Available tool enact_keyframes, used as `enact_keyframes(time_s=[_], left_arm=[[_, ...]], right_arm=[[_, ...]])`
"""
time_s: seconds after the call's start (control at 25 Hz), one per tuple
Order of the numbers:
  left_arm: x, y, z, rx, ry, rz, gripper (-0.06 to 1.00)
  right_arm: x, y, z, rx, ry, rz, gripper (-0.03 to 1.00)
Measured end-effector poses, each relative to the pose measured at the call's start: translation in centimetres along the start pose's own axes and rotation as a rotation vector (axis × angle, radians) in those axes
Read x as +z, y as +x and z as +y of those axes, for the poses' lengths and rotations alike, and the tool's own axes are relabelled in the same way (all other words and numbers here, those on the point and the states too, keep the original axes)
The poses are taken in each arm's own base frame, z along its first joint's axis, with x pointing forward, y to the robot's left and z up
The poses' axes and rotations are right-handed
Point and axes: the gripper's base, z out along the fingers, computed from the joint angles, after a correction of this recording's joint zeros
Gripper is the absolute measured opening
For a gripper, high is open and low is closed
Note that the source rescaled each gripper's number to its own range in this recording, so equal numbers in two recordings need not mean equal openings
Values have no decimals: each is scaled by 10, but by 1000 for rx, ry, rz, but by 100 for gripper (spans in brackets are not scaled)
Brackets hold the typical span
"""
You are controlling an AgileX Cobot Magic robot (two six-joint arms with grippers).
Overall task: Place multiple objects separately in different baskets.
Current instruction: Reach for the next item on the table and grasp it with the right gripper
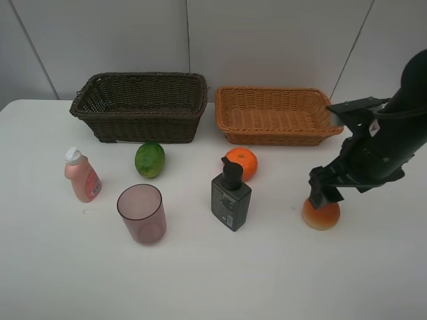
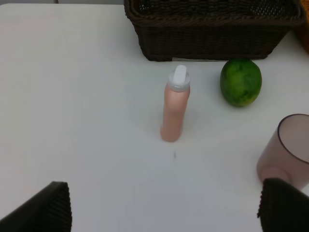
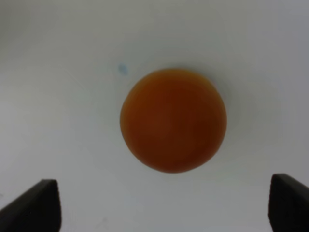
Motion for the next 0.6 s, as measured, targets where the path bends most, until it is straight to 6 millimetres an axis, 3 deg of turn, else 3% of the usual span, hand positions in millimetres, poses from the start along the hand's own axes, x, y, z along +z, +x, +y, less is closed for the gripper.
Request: enact_keyframes(time_s=[0.6], left_arm=[[0,0,0,0,0,0,100]], right_arm=[[30,-11,2,-25,6,9,94]])
